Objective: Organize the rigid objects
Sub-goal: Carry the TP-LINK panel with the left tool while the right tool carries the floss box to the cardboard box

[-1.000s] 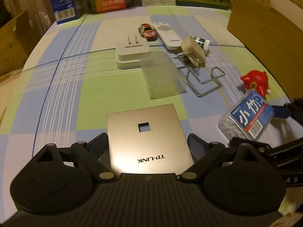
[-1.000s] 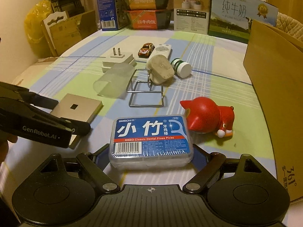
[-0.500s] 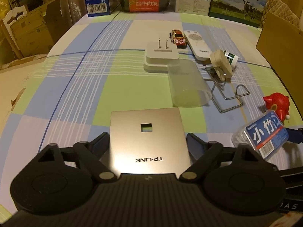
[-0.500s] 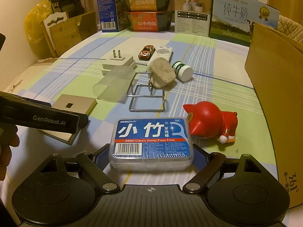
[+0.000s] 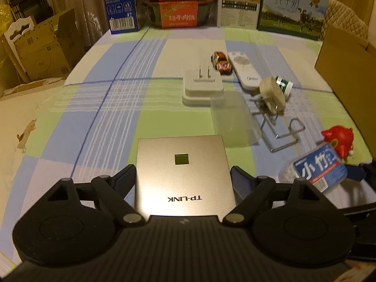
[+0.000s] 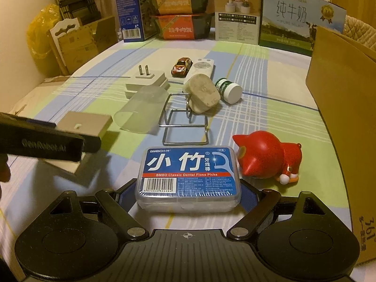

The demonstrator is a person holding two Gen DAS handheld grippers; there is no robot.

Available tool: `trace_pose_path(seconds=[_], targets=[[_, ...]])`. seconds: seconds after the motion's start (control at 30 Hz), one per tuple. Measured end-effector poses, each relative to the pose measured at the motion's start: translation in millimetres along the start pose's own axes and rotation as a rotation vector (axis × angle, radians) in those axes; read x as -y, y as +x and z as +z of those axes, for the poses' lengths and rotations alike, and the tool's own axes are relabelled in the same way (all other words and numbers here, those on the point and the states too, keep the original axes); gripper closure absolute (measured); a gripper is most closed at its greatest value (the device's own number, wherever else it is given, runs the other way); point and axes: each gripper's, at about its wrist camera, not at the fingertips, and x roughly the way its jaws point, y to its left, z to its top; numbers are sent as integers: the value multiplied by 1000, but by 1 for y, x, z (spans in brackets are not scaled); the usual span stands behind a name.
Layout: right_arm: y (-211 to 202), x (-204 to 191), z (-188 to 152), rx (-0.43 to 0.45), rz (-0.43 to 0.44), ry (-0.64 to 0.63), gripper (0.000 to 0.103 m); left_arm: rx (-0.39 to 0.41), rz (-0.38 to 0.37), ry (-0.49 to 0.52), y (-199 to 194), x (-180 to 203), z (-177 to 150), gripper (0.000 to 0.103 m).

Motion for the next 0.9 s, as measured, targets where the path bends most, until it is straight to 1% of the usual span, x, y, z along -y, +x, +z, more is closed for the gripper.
trace_pose_path(seconds=[0.13, 0.3, 0.4, 0.53, 0.67, 0.8, 0.9], targets=[[-15, -1, -1, 13, 4, 11, 20, 25, -11, 3, -17, 3, 6, 20], [-44, -3, 0, 43, 10, 20, 20, 53, -36, 13, -43, 11, 13, 20], [-68, -2, 1, 73, -10, 11, 20, 74, -51, 30, -60, 21, 19, 20], [-103, 11, 8, 127, -52, 18, 20, 101, -91, 61, -83, 42, 30, 20], [-143, 41, 19, 190, -132, 42, 20, 134, -149, 107, -104, 74, 44, 20], [-179, 85, 26, 239, -220, 94, 20, 162, -244, 162, -121, 120, 65, 20], [-194, 119, 29, 245, -280, 120, 20, 171, -315, 202, -126, 158, 80, 20]])
